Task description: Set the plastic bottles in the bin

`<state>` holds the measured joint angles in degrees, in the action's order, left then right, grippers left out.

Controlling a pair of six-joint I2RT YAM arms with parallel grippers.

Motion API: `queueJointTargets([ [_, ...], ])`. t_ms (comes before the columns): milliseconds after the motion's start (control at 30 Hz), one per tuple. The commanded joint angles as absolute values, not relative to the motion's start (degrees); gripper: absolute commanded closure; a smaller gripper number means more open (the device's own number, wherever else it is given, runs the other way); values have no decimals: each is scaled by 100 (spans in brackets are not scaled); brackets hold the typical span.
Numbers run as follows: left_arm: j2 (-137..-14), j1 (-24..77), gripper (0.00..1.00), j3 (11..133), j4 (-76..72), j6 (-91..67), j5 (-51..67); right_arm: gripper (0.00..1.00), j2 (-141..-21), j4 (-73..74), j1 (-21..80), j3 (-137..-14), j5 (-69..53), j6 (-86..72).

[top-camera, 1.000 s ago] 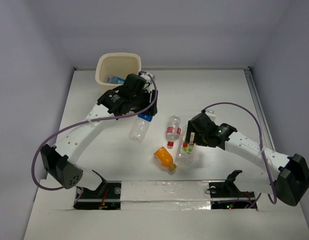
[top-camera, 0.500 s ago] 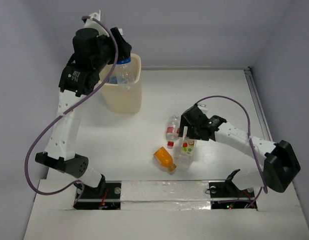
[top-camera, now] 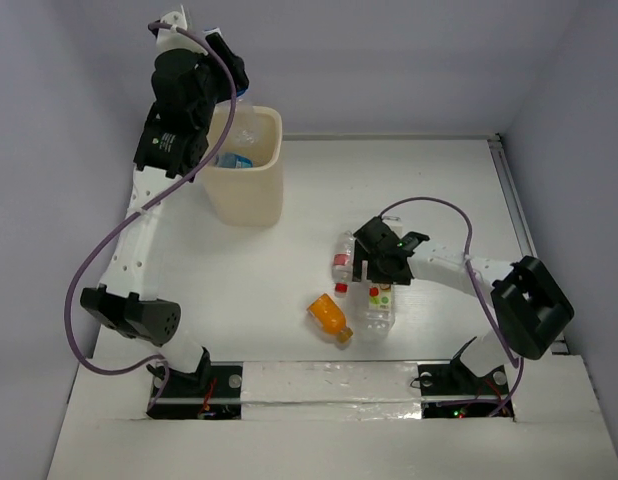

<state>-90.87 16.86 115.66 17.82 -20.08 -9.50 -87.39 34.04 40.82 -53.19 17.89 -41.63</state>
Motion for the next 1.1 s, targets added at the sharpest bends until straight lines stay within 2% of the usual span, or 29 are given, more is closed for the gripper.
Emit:
queueJointTargets([
  [0, -9088, 1661, 60, 11022, 415, -1530, -1738, 7, -8500, 3085, 4043, -5151, 1758, -4078],
  [100, -9254, 1661, 59, 10829, -130, -1372, -2144, 16, -8341, 3129, 4043, -5054, 1775, -4043],
  [267, -9694, 1661, 56, 10759, -351, -1345, -2101, 28, -7902, 3410, 4043, -5106, 1863, -4052],
  [333, -9738, 1661, 48, 10627, -430, -1318, -2066, 30, -7735, 3559, 4043, -5229, 1916, -4069],
  [367, -9738, 1661, 43, 10556, -474, -1318, -2057, 31, -7586, 3638, 4043, -5290, 1951, -4069],
  [400, -9747, 1661, 32, 10547, -449, -1318, -2004, 31, -7507, 3726, 4043, -5361, 1977, -4061],
  [500, -9730, 1661, 18, 10617, -273, -1371, -1916, 31, -7094, 4121, 4043, -5782, 2135, -4026],
  [567, -9659, 1661, 15, 10765, -28, -1441, -1881, 31, -6839, 4245, 4043, -6263, 2206, -3868],
  [667, -9467, 1661, 14, 10907, 367, -1555, -1697, 31, -6583, 4175, 4043, -6932, 2232, -3569],
  [700, -9379, 1661, 14, 10916, 447, -1677, -1505, 30, -6592, 4123, 4043, -7491, 2215, -3499],
  [833, -8669, 1661, 17, 10636, 896, -2073, -951, 30, -7038, 3291, 4043, -8769, 1943, -3077],
  [967, -7692, 1661, 23, 9495, 1107, -2530, -484, 28, -7880, 2296, 4043, -9894, 1460, -2865],
  [1067, -6866, 1661, 27, 8065, 1361, -2829, -220, 27, -8671, 1435, 4043, -10728, 1170, -2918],
])
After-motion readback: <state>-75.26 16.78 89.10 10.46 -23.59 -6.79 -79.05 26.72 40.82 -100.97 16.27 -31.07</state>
